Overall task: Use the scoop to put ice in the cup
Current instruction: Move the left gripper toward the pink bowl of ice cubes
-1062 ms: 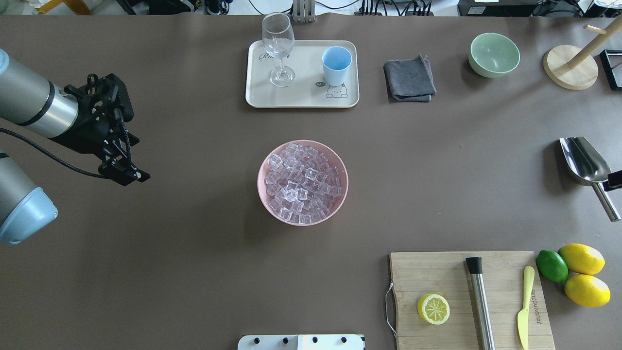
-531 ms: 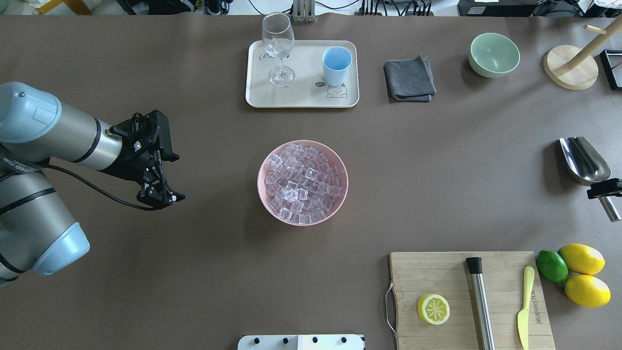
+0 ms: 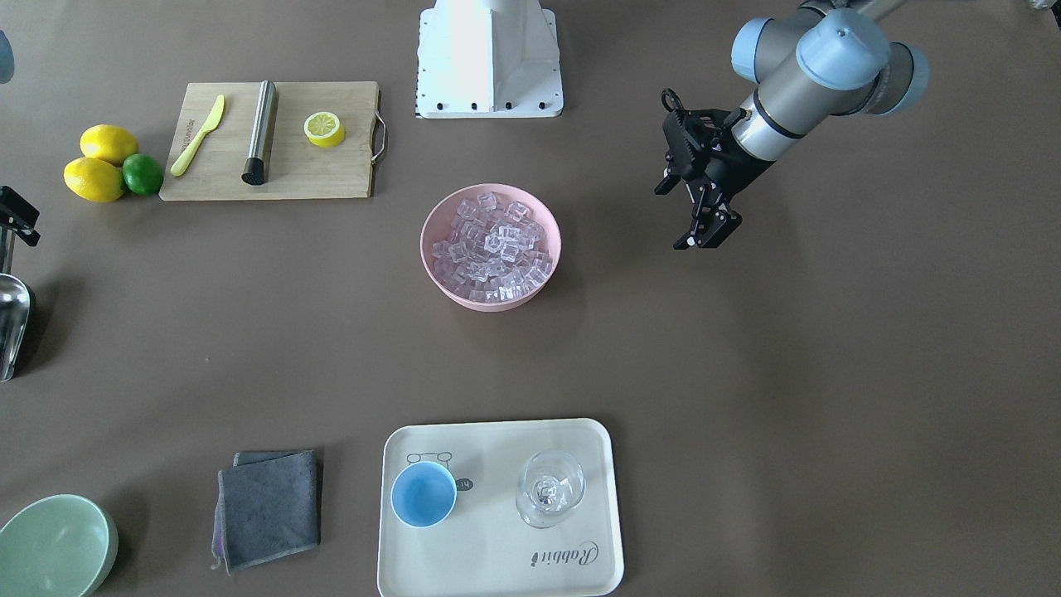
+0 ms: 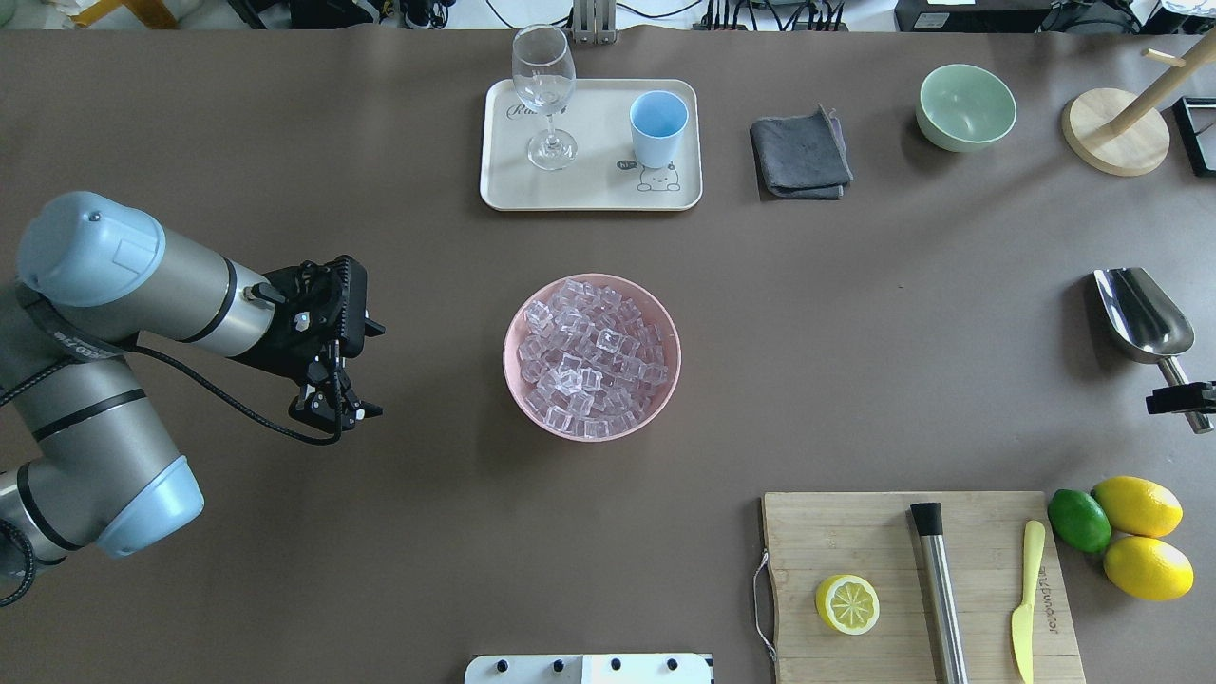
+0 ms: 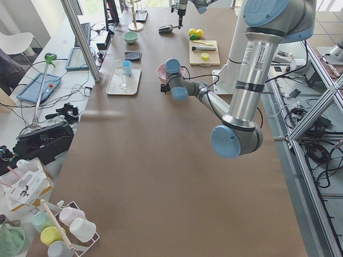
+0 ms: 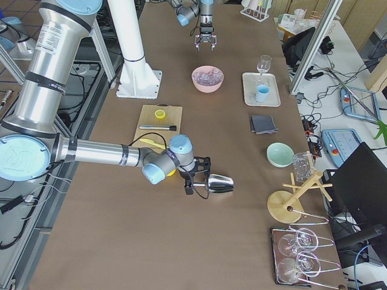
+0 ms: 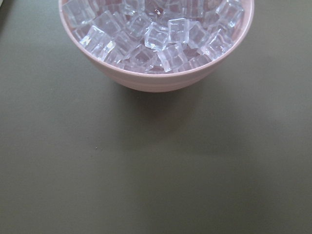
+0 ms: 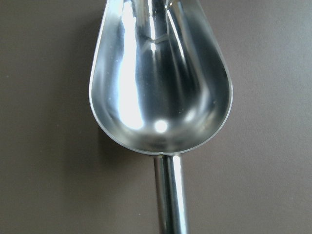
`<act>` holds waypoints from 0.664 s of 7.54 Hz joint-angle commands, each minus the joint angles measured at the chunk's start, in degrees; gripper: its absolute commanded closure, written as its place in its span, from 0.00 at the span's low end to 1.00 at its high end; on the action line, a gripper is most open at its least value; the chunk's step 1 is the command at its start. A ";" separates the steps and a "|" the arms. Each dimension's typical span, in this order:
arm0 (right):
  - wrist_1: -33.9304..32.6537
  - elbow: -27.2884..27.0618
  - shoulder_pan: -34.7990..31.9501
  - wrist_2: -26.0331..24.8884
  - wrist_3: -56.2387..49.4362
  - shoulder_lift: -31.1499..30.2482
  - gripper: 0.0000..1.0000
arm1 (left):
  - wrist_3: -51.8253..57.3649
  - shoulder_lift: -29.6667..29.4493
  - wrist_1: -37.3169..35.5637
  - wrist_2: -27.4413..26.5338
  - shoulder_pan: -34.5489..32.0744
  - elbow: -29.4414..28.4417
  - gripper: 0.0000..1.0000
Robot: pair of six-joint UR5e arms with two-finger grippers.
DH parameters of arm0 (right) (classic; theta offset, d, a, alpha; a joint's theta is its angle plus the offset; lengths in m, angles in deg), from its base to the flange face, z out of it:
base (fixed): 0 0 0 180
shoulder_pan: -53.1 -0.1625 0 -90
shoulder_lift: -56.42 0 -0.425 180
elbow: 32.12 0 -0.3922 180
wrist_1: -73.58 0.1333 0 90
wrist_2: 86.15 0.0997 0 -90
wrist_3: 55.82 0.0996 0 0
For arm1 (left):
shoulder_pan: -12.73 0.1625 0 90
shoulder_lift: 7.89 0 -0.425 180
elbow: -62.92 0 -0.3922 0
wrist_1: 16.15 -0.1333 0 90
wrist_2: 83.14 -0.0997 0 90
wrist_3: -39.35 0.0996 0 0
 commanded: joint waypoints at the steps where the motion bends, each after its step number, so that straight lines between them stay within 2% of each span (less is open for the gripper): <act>1: 2.21 1.20 1.84 -1.98 1.24 -0.37 0.23 | 0.39 -1.39 13.28 -0.25 3.56 -6.60 0.01; 2: 2.21 1.20 1.84 -1.90 1.15 -0.37 0.42 | 0.30 -1.74 20.77 -0.25 3.93 -10.90 0.01; 3: 2.21 1.20 1.84 -1.72 1.15 -0.29 0.68 | 0.21 -2.79 23.11 -0.25 3.93 -13.12 0.01; 4: 2.12 1.12 1.84 -1.55 1.15 -0.20 1.00 | -0.14 -3.14 23.22 -0.33 3.93 -13.58 0.01; 5: 2.12 1.03 1.75 -1.46 1.06 -0.20 1.00 | -0.14 -3.32 24.52 -0.33 3.85 -13.58 0.01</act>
